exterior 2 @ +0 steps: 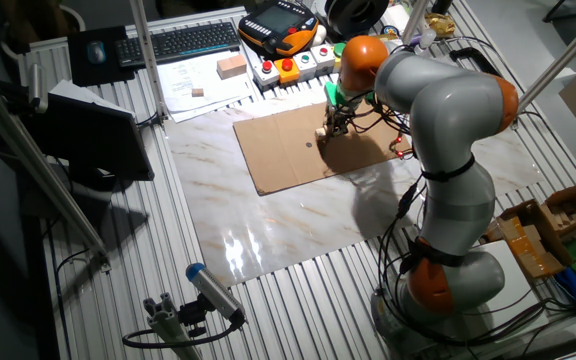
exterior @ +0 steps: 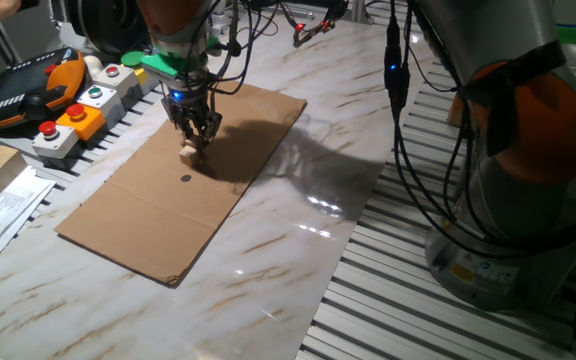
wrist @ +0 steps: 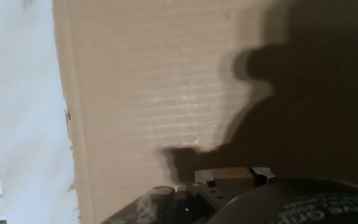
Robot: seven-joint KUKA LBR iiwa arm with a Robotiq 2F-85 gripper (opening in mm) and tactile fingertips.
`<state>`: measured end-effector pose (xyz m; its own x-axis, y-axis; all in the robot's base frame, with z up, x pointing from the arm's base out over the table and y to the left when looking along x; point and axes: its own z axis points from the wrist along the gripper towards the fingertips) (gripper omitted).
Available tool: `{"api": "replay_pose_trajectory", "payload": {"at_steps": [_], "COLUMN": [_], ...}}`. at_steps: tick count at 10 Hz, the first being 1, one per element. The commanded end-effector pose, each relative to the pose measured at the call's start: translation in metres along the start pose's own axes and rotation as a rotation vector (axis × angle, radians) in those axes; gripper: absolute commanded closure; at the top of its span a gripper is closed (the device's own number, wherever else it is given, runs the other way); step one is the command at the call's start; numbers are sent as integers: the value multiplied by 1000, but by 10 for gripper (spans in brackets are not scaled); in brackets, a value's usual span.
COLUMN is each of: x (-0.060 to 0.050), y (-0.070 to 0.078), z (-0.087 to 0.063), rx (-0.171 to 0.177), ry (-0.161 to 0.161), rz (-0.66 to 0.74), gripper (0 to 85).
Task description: Use the gripper to push the small block from left to right
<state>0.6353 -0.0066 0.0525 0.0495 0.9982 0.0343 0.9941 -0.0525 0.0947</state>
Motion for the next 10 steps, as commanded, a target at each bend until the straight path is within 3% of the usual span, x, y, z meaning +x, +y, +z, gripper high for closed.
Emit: {"api": "replay_pose_trajectory", "payload": {"at_steps": [1,5,10], "x": [0,1,11], "y": [0,0,-2], "z": [0,0,-1], "rx": [6,46,55], "ry": [0,4,13], "rz": [8,-38,-8], "gripper": [840,840,840]}}
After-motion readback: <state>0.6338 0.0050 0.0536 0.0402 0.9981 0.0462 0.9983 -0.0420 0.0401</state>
